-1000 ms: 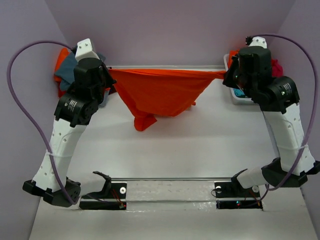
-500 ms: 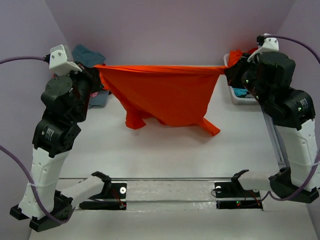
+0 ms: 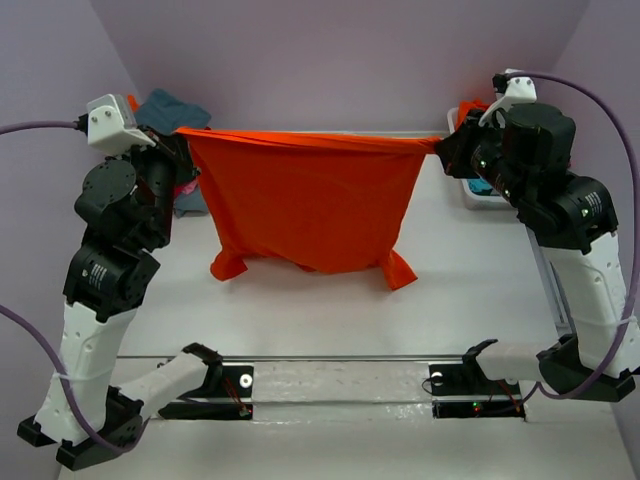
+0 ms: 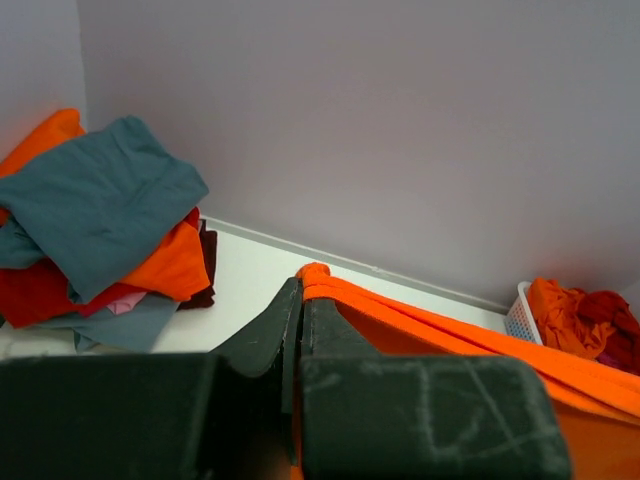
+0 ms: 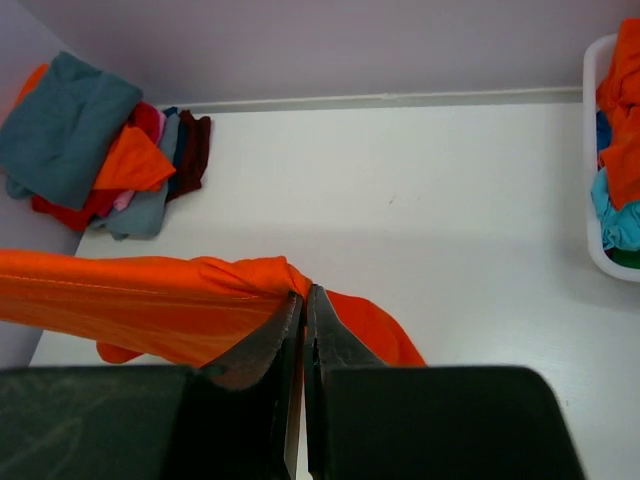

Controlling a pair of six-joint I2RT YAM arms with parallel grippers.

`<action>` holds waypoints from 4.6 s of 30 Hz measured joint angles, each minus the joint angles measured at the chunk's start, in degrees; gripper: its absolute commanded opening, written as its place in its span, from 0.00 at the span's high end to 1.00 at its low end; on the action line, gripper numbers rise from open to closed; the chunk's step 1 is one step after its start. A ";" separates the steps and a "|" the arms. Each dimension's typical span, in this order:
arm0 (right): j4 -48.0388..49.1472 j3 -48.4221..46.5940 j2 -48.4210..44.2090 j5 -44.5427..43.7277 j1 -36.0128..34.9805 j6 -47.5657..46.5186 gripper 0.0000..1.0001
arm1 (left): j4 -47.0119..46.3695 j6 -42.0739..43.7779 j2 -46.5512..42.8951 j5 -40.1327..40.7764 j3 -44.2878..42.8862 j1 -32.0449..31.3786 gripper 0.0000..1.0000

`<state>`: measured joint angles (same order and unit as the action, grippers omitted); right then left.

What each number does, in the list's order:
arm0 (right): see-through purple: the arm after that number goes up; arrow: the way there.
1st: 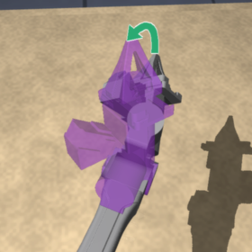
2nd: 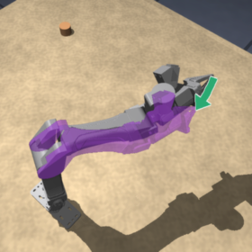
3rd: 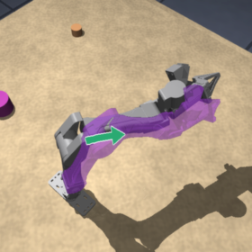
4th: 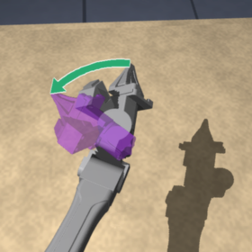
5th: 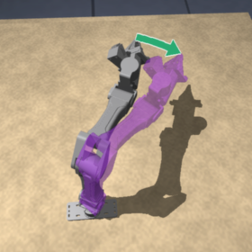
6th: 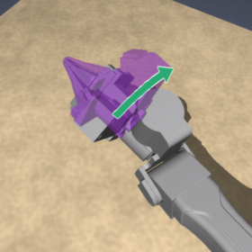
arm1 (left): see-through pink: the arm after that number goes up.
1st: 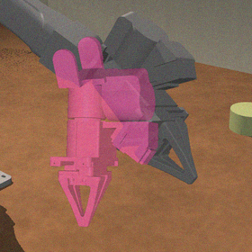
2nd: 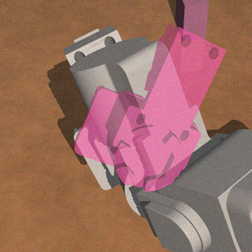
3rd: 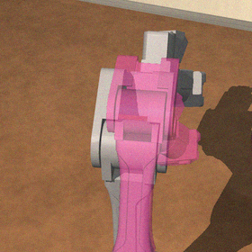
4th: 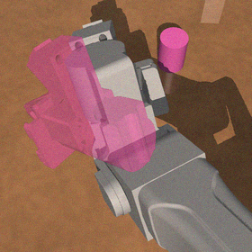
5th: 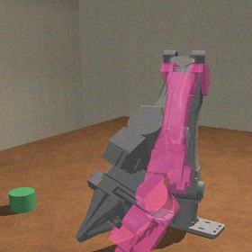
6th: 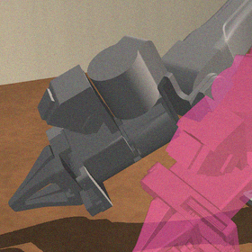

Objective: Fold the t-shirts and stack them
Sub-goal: Flatten out the tshirt

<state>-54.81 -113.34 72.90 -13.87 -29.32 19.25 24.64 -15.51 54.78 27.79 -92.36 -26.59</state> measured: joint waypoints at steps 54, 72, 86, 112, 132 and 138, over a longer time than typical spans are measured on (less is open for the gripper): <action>-5.11 15.85 5.20 -6.67 0.11 0.90 0.14 | 13.57 2.38 66.99 -18.69 -37.51 -22.69 0.95; -2.71 16.81 7.45 -4.96 0.11 1.51 0.16 | 13.66 2.19 62.29 -13.60 -29.99 -21.77 0.01; -1.22 16.11 18.16 -2.64 0.11 2.21 0.19 | 13.92 -4.20 55.06 -9.53 -22.53 -12.09 0.01; -4.68 -13.27 56.50 10.36 9.81 5.35 0.31 | 14.01 -8.52 37.97 -17.38 11.10 -1.51 0.01; -2.95 -9.60 57.64 14.69 8.98 5.62 0.32 | 14.60 -12.13 29.68 -21.90 27.06 2.34 0.01; -2.75 -7.54 57.55 14.75 8.98 5.60 0.32 | 13.33 -12.17 30.03 -23.63 27.32 4.83 0.05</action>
<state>-57.56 -120.88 130.45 0.89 -20.34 24.84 37.98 -27.68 84.82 4.16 -65.04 -21.76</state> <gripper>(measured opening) 0.684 0.984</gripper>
